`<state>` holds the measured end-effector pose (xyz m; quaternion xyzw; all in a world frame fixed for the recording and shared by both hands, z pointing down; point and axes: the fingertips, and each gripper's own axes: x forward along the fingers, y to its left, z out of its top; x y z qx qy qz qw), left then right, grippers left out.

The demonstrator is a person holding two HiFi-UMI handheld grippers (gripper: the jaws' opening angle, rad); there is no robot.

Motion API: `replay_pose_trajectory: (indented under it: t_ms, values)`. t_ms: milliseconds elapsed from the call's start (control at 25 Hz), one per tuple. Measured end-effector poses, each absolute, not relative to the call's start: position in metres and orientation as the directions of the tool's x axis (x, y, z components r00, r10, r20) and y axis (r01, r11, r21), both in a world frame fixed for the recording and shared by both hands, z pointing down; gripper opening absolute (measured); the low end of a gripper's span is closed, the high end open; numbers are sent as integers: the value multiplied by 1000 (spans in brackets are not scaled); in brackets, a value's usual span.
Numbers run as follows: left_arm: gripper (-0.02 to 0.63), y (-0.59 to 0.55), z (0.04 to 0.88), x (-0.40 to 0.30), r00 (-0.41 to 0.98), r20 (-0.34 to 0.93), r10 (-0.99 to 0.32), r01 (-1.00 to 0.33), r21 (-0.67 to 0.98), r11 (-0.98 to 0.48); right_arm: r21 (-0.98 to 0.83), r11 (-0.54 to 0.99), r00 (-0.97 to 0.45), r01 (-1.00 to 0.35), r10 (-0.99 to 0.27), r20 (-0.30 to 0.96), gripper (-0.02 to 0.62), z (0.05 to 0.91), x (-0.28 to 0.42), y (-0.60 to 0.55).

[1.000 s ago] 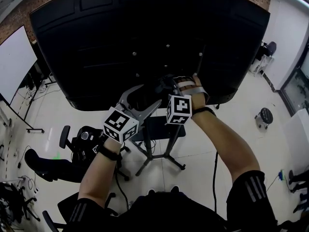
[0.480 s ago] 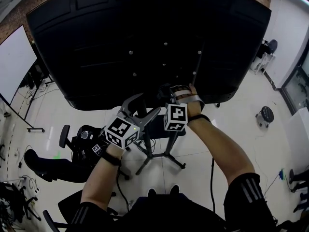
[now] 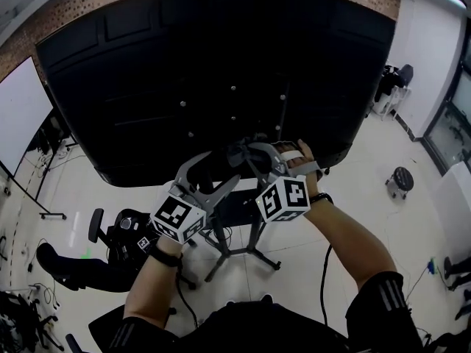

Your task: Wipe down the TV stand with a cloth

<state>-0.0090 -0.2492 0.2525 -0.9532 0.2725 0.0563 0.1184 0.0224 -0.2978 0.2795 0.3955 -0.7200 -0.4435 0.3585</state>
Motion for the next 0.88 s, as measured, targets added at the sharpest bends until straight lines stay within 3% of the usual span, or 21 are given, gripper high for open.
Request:
replay_pose_trajectory:
  t_ms: [440, 880]
  values:
    - [318, -218, 178, 48, 871, -260, -416, -483, -306, -820, 889, 143, -380, -435, -924, -37, 40, 163, 123, -290]
    - [319, -233, 177, 87, 867, -257, -427, -493, -321, -809, 849, 174, -339, -499, -941, -6, 39, 163, 176, -358]
